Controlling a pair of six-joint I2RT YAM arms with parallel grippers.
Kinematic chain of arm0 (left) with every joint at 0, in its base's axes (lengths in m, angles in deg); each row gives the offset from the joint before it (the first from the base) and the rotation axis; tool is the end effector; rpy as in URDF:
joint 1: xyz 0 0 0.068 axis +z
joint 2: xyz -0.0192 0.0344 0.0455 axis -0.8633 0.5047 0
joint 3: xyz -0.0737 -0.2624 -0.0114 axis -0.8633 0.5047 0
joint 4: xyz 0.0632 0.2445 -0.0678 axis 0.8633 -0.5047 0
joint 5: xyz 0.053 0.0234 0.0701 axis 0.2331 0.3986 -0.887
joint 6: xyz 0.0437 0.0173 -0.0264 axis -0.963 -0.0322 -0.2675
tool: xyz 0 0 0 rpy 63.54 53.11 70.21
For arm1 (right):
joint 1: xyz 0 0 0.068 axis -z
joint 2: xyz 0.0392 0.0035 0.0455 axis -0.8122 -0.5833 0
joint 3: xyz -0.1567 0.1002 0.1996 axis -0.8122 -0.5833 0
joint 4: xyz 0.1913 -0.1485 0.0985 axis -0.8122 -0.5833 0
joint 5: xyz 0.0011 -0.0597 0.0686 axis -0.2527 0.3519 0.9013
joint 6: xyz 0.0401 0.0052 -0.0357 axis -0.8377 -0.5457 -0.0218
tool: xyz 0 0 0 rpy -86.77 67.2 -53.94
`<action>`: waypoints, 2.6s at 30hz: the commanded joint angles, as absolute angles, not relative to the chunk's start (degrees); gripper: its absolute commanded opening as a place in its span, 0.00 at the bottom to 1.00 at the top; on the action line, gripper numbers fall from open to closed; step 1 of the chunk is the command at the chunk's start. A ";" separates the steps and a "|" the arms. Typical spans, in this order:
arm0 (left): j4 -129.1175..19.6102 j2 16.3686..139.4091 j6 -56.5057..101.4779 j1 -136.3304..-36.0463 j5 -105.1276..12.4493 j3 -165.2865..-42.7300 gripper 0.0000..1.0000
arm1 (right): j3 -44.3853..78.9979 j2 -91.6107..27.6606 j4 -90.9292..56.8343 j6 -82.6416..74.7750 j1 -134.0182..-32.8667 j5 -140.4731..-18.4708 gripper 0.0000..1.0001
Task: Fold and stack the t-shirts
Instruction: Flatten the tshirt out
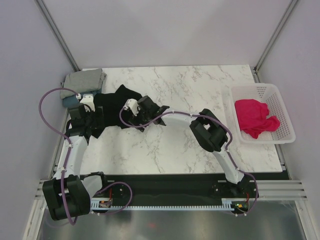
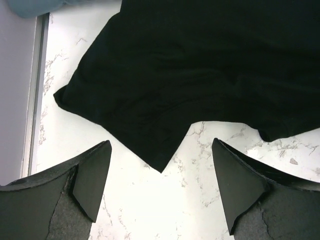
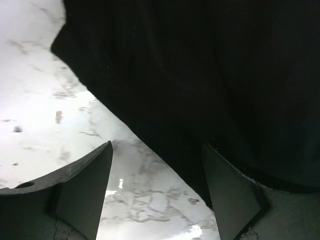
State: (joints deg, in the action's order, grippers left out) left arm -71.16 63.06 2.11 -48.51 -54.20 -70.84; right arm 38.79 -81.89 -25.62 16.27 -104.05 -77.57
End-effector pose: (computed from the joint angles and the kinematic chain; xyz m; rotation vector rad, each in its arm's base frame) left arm 0.2248 0.0442 0.2449 -0.0419 2.2030 0.1876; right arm 0.3252 0.3928 0.1515 -1.3103 1.9692 0.5076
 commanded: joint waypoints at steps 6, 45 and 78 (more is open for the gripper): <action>-68.46 61.90 1.94 -48.00 -51.79 -70.34 0.89 | 41.51 -86.15 -22.96 13.61 -100.29 -87.46 0.75; -69.16 68.14 -1.39 -47.74 -45.02 -74.82 0.84 | 9.53 -50.37 -35.96 35.12 -101.83 -71.20 0.58; -70.66 68.40 -0.78 -47.82 -43.53 -72.80 0.83 | 16.56 -60.48 -30.61 41.46 -116.54 -83.60 0.56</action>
State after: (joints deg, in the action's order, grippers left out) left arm -70.81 68.41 0.40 -48.14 -44.97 -72.79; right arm 14.88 -59.42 -31.83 39.68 -117.01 -81.70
